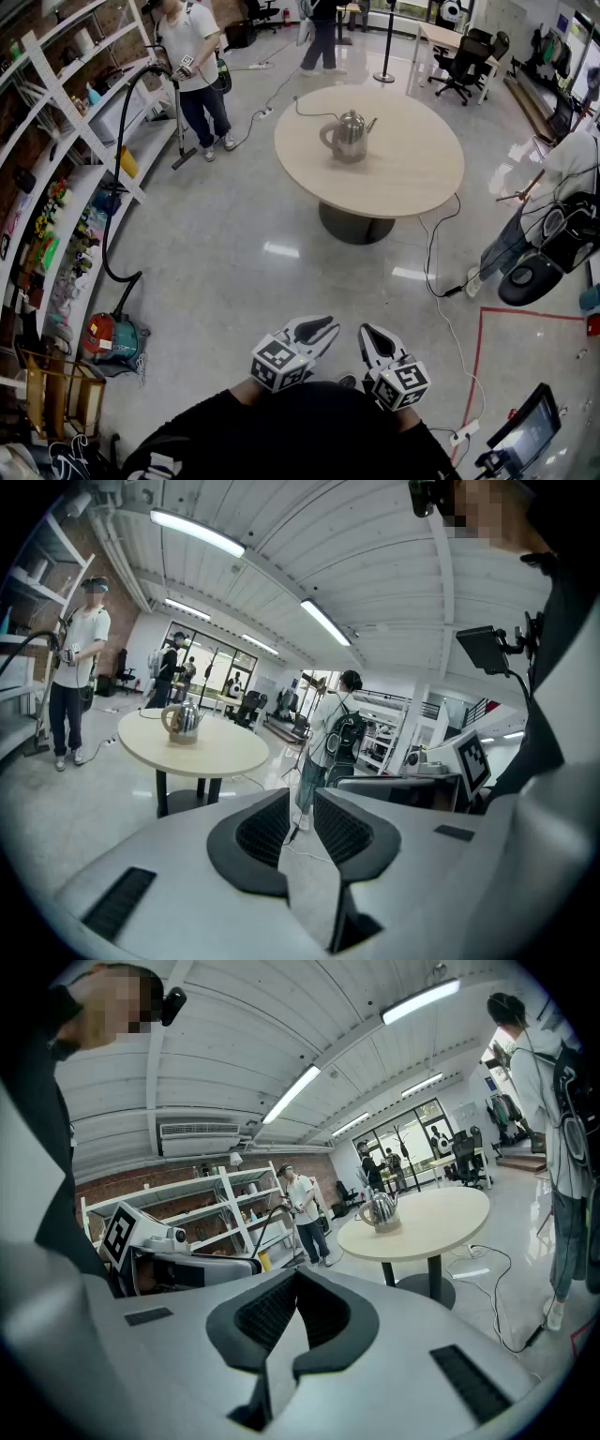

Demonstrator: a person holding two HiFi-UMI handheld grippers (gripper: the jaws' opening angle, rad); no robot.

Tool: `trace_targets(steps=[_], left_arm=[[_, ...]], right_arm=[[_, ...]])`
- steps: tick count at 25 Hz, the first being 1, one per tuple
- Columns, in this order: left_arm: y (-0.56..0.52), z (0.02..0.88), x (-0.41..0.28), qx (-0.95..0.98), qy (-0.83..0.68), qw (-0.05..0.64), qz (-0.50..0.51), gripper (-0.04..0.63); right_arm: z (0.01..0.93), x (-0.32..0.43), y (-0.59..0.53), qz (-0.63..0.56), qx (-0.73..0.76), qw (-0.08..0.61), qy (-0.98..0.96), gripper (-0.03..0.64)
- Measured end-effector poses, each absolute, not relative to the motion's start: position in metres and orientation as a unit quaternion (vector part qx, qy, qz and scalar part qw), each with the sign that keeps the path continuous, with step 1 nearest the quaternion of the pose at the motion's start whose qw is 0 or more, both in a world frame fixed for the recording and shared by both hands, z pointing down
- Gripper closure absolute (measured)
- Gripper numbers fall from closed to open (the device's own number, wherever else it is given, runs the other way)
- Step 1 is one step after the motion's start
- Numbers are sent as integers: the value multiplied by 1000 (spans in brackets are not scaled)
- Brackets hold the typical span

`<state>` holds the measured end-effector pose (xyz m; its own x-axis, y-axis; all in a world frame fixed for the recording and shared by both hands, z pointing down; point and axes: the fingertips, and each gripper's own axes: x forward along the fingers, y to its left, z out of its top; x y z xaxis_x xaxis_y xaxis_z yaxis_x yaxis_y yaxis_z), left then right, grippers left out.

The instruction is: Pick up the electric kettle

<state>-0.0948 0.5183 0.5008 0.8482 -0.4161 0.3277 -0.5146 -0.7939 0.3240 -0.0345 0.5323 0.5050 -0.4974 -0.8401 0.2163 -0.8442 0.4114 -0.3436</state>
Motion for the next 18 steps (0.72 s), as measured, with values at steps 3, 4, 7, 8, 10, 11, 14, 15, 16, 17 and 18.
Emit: trace_targets(steps=[3, 4, 7, 8, 10, 11, 14, 15, 16, 17, 18], left_arm=[[526, 503, -89, 940, -244, 202, 122, 503], [528, 505, -85, 942, -242, 199, 121, 503], [531, 508, -72, 944, -239, 194, 118, 503], [532, 507, -68, 944, -239, 194, 118, 503], [533, 506, -59, 945, -237, 192, 118, 503], [535, 506, -54, 946, -235, 190, 118, 503], [543, 506, -39, 947, -230, 191, 119, 503], [546, 506, -35, 947, -228, 193, 119, 503], [550, 507, -31, 947, -227, 195, 120, 503], [552, 508, -28, 946, -226, 197, 121, 503], [555, 509, -24, 946, -226, 200, 123, 503]], right_arm=[[503, -28, 538, 205, 501, 4, -841, 603], [504, -25, 540, 205, 501, 4, -841, 603], [502, -13, 542, 205, 502, 0, -840, 603], [501, -9, 543, 201, 502, 1, -841, 603], [502, 0, 545, 195, 503, 3, -842, 603], [501, 5, 546, 194, 503, 4, -842, 603], [497, 17, 554, 199, 505, 0, -840, 603], [497, 20, 557, 198, 504, -1, -841, 603], [498, 23, 561, 196, 502, -2, -842, 603], [499, 26, 563, 195, 500, -2, -843, 601], [499, 29, 565, 196, 498, -3, -845, 601]])
